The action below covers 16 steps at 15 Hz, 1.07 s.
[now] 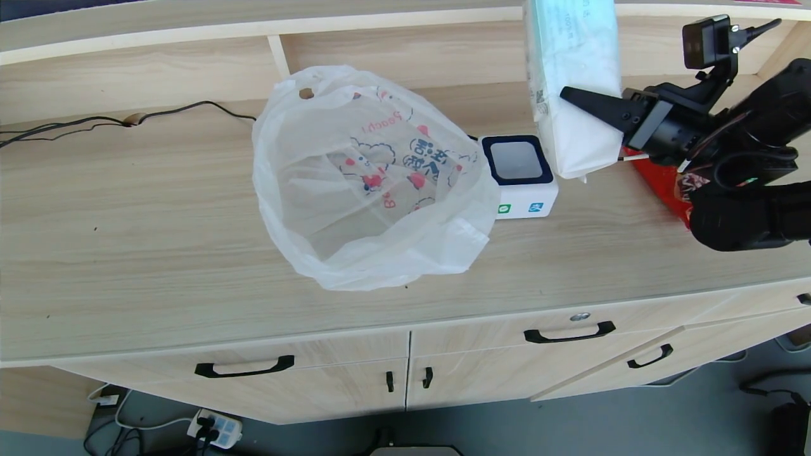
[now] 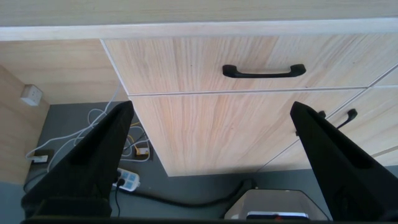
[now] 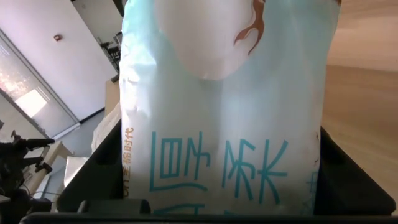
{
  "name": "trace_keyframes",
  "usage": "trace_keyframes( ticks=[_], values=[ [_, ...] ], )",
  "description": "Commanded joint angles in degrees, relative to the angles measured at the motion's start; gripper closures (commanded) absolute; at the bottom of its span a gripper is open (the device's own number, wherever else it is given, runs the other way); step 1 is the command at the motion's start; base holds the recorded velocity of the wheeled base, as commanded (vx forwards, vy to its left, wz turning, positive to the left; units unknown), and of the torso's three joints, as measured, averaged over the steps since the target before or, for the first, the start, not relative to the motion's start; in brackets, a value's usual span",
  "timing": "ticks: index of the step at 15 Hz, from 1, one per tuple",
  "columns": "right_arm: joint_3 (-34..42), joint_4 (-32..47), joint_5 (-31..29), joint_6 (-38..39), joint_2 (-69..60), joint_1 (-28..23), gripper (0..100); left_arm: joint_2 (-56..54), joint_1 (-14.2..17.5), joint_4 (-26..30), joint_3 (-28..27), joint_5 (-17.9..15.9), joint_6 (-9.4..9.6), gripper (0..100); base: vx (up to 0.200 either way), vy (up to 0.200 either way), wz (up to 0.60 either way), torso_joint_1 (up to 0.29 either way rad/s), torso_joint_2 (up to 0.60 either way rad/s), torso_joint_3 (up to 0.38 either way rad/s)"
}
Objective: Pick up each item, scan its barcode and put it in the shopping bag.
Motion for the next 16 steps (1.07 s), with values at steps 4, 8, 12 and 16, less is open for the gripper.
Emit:
trace_keyframes(
  ticks=[4,8,12,16],
  values=[
    [-2.82,-0.02,-1.52,-1.62,2.21,-0.26,100,-0.02,-0.09,-0.04,0.00,0.01,-0.01,0,0.000,0.000,0.00,0.000,0.00,0.000],
    [-2.20,0.42,-7.49,-1.71,1.42,0.88,100,-0.02,0.00,-0.04,0.00,0.01,-0.01,0,0.000,0.000,0.00,0.000,0.00,0.000],
    [1.75,1.47,-11.27,-5.13,0.27,2.82,100,-0.02,0.00,-0.04,0.00,0.01,-0.01,0,0.000,0.000,0.00,0.000,0.00,0.000],
    [0.61,13.78,-30.87,-11.02,-2.45,8.26,100,-0.02,0.00,-0.04,0.00,0.01,-0.01,0,0.000,0.000,0.00,0.000,0.00,0.000]
  ],
)
